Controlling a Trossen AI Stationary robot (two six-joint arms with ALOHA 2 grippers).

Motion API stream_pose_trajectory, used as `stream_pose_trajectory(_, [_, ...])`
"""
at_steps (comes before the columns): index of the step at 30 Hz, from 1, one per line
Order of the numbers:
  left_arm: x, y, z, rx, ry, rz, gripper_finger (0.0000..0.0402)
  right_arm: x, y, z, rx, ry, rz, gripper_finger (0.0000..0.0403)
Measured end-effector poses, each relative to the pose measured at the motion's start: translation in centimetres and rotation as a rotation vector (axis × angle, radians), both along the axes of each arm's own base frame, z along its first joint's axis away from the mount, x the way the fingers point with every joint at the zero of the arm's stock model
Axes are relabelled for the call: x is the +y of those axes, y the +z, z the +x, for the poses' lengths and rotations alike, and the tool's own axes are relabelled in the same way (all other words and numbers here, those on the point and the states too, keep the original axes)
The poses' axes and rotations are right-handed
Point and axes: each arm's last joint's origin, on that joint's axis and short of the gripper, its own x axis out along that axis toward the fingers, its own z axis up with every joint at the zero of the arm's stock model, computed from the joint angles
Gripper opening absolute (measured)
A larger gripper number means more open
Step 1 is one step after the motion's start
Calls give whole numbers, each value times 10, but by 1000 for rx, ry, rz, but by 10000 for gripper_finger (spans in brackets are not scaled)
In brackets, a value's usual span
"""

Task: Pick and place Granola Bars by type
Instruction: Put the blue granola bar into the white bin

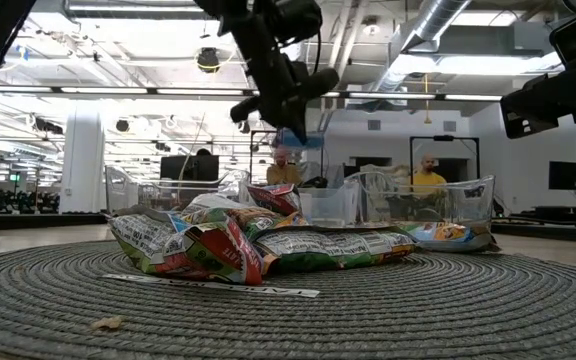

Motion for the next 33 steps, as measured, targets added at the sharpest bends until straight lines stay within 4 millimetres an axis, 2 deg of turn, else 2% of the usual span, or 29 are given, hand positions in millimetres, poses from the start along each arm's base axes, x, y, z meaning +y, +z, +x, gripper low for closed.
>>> stream_pose_trajectory(7, [7,-29,-5,-14,9,-21,29,0,0,0,0,0,0,134])
stream_pose_trajectory(19, [16,-58,-19,51,22,-25,29,0,0,0,0,0,0,134])
stream_pose_trajectory(23, [19,-64,-24,83,32,-34,29,0,0,0,0,0,0,133])
stream_pose_trajectory(33, [21,-65,-26,108,11,-25,29,0,0,0,0,0,0,133])
